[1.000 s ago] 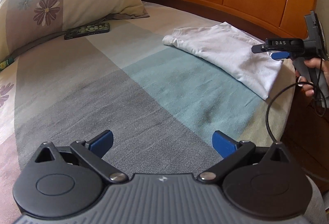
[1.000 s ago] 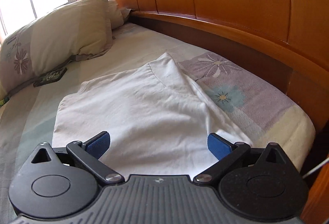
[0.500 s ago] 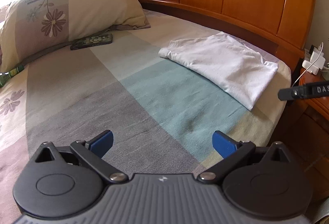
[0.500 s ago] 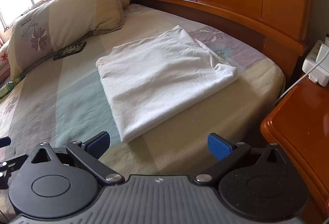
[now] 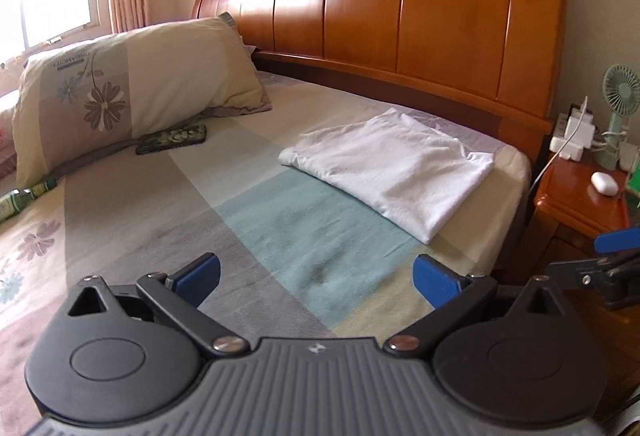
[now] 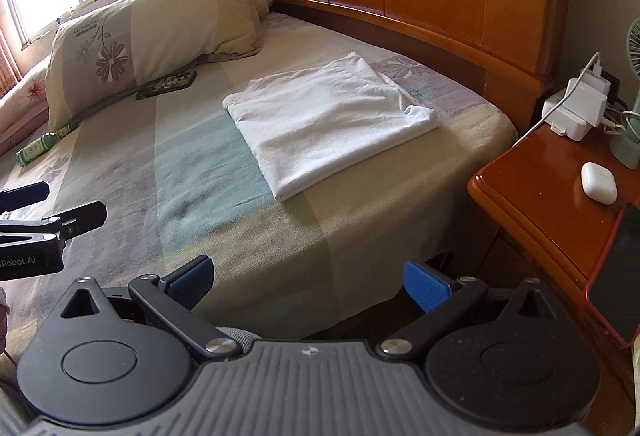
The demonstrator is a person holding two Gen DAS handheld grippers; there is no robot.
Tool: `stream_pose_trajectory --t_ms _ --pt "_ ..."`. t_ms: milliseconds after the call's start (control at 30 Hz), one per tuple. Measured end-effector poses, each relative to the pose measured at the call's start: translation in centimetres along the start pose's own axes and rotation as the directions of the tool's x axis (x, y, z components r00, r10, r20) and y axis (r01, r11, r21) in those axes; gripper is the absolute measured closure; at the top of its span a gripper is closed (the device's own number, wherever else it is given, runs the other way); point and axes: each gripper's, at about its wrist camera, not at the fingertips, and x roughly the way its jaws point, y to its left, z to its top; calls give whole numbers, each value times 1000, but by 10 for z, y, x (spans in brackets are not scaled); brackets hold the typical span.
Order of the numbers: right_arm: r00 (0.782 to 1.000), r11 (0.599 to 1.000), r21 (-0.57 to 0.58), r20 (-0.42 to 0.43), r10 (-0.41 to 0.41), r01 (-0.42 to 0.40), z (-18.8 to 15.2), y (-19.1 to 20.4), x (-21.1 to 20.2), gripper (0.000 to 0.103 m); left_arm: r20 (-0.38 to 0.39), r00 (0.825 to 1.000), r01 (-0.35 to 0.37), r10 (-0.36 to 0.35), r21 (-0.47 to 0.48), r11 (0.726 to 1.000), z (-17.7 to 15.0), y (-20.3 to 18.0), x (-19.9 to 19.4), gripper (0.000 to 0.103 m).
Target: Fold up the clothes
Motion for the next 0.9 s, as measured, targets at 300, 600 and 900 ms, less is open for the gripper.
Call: stream_pose_trajectory --t_ms 300,600,900 --pt "998 1000 15 63 -21 20 -6 10 -29 0 -80 997 19 -22 -37 999 -4 -10 -17 1" --pt "996 999 6 82 -42 41 -8 18 -40 0 -67 998 5 -10 -62 998 -4 -5 -34 1" --pt "992 996 1 86 -92 92 -6 19 -42 0 -67 998 2 -3 -27 1000 -2 -15 -36 1"
